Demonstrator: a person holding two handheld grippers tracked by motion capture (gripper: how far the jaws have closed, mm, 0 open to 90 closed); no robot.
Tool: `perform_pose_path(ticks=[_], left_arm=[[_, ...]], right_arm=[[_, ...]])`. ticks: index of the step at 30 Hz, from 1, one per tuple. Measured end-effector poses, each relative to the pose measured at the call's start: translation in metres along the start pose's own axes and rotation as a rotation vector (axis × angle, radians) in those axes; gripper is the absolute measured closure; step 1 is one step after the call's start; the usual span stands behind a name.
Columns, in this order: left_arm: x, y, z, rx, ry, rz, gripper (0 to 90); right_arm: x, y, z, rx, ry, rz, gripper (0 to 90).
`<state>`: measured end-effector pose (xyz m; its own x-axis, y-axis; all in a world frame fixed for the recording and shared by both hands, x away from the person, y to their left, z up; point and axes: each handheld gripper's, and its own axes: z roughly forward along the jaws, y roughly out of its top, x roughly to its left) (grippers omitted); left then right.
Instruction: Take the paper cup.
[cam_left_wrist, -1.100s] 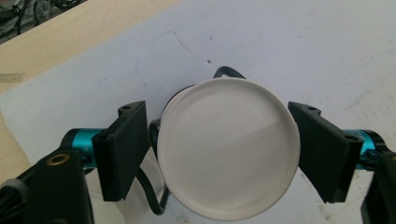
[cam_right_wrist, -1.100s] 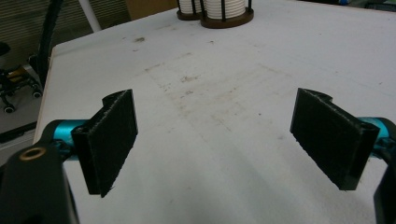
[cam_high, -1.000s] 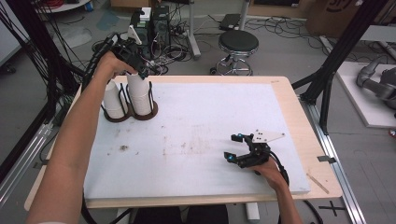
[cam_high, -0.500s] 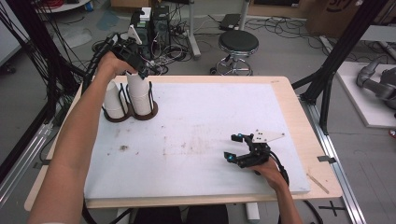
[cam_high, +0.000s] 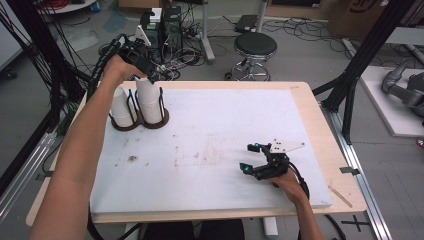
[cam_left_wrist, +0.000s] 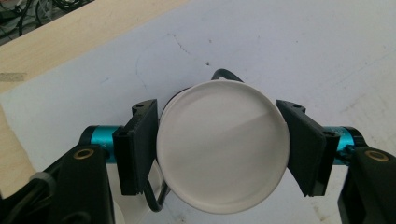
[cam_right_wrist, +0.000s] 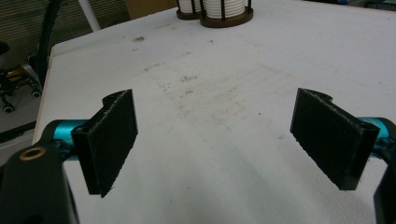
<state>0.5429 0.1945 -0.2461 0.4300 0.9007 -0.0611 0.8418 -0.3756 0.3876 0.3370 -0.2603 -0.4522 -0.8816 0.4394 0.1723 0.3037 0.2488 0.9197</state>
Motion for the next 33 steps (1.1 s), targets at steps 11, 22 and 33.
perform_pose_path(ticks=[11, 22, 33], left_arm=[[-0.002, 0.001, -0.005, -0.01, 0.001, 0.008, 34.1], [-0.002, 0.0, -0.009, -0.011, 0.004, 0.01, 34.6], [-0.002, 0.001, -0.027, -0.068, 0.002, 0.004, 35.4]], right_arm=[[0.0, 0.0, 0.0, 0.001, -0.002, -0.001, 15.4], [0.0, 0.0, 0.0, 0.001, -0.002, -0.001, 15.4], [0.0, 0.0, 0.0, -0.001, -0.005, -0.004, 15.4]])
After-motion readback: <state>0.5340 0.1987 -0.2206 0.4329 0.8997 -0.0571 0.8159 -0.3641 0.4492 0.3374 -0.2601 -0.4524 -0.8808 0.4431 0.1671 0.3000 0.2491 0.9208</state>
